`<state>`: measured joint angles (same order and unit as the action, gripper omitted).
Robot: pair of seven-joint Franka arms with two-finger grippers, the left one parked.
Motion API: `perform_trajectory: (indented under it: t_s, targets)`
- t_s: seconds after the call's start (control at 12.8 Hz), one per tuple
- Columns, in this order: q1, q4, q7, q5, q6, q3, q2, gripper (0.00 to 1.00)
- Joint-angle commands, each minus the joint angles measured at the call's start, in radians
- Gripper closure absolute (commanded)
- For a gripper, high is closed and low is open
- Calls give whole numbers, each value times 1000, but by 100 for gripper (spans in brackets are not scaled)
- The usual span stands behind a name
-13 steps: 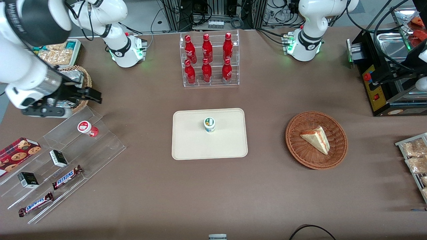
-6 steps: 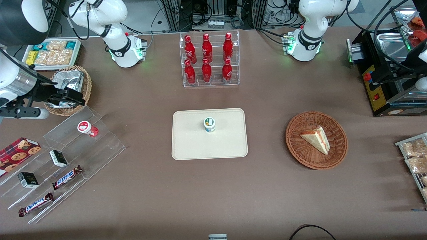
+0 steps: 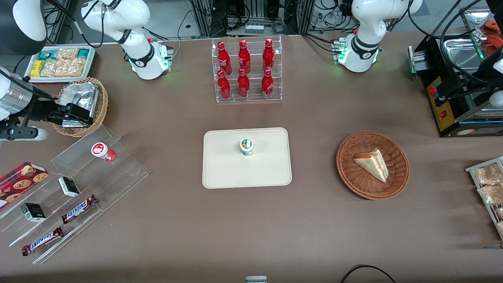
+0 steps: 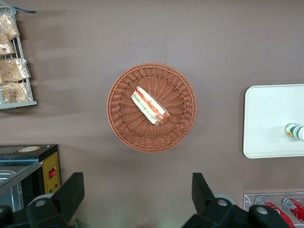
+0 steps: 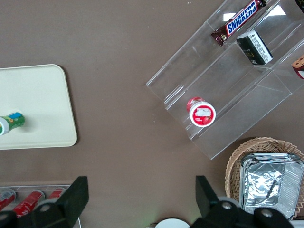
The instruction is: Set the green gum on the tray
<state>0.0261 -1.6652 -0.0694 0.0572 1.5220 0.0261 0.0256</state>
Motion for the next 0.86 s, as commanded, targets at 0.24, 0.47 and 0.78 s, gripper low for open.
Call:
perform_trajectory:
  t_s: [0.24,0.47,0.78]
  targets:
    - [-26,27,14,-28,-25,-15,-7,0]
    - [-28,27,13,-31,-23,-28,-12,0]
    - [-40,33,14,-30,-23,-31,-15,0]
